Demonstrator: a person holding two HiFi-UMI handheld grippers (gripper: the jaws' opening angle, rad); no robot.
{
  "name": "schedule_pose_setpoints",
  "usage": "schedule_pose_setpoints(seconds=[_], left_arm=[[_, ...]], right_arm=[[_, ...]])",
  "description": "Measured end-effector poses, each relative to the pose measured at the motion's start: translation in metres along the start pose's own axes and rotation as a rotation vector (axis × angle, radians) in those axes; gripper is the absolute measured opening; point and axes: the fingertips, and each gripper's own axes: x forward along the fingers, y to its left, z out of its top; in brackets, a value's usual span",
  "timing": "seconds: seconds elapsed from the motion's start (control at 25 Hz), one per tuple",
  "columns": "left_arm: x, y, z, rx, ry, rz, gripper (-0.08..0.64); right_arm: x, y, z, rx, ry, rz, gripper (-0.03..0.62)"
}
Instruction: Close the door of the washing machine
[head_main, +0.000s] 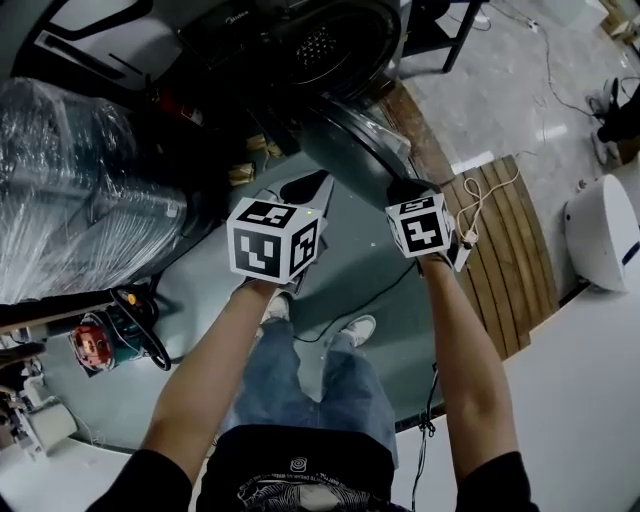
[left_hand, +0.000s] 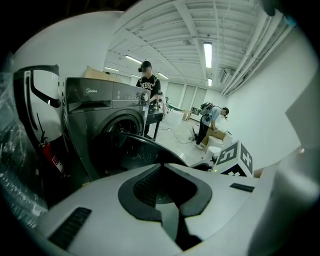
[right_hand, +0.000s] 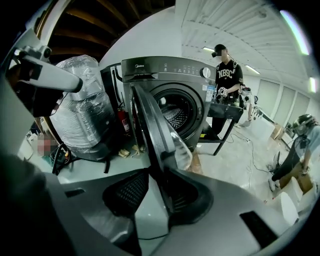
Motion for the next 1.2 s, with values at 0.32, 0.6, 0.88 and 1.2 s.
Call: schedule_pose_setpoints(seconds=[0.32, 0.6, 0.88, 1.2], left_arm=[[0.021, 0.0, 0.014, -0.005, -0.018, -0.002, 0.032], [0.052, 0.009, 0.029, -0.002, -0.02, -0.015, 0.032], [0.094, 0.008, 0.048, -0.01, -0.007, -0.031, 0.032], [0.139, 0.006, 0.068, -0.006, 0.009, -0.04, 0.032]], right_arm=[[0.01, -0.032, 0.013, -0.066, -0.01, 0.016, 0.135], [0.021, -0.058, 0.026, -0.138, -0.043, 0.042, 0.14], [0.035, -0.096, 0.045, -0.22, -0.039, 0.089, 0.144], [0.055, -0.125, 0.07, -0.28, -0.014, 0.114, 0.158]])
